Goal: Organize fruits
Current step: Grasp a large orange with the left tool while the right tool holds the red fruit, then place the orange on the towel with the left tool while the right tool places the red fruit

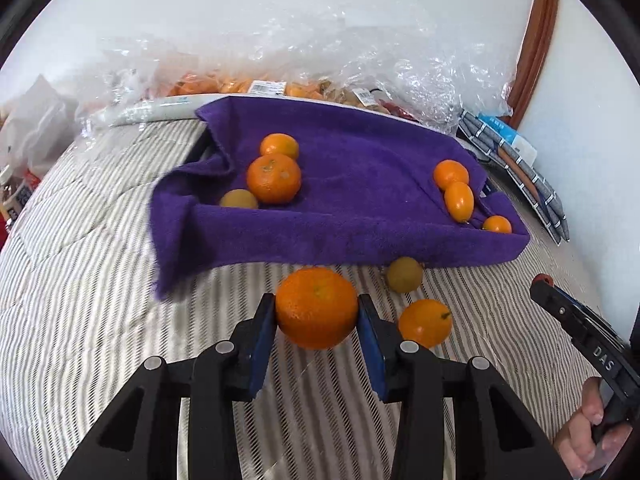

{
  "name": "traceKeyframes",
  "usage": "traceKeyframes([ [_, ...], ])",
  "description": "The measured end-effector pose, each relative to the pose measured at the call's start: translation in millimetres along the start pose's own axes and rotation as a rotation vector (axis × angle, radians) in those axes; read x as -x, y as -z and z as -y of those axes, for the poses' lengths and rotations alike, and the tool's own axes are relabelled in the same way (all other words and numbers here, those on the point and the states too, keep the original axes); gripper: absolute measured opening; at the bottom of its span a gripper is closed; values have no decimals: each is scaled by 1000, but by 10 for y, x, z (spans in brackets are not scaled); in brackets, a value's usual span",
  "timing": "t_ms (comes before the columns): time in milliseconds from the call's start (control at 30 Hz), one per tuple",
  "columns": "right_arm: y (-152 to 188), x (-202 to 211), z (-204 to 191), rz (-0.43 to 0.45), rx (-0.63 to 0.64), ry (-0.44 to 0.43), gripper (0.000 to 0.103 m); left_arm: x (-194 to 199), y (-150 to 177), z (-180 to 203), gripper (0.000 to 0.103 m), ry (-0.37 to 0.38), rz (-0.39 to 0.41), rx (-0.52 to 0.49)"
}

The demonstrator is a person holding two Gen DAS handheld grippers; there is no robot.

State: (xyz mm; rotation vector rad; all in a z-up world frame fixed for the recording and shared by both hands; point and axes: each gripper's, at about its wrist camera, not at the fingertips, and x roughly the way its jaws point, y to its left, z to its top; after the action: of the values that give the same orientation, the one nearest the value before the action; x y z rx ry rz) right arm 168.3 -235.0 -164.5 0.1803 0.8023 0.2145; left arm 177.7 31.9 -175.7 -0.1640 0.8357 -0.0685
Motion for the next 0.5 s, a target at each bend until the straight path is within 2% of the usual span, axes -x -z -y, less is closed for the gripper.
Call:
traceKeyframes([
  [233,130,104,-122,-28,37,36,24,395,73,-283,38,-3,21,36],
  [500,64,417,-469,-28,85,-4,24,788,-31,-581,38,-10,58,70],
])
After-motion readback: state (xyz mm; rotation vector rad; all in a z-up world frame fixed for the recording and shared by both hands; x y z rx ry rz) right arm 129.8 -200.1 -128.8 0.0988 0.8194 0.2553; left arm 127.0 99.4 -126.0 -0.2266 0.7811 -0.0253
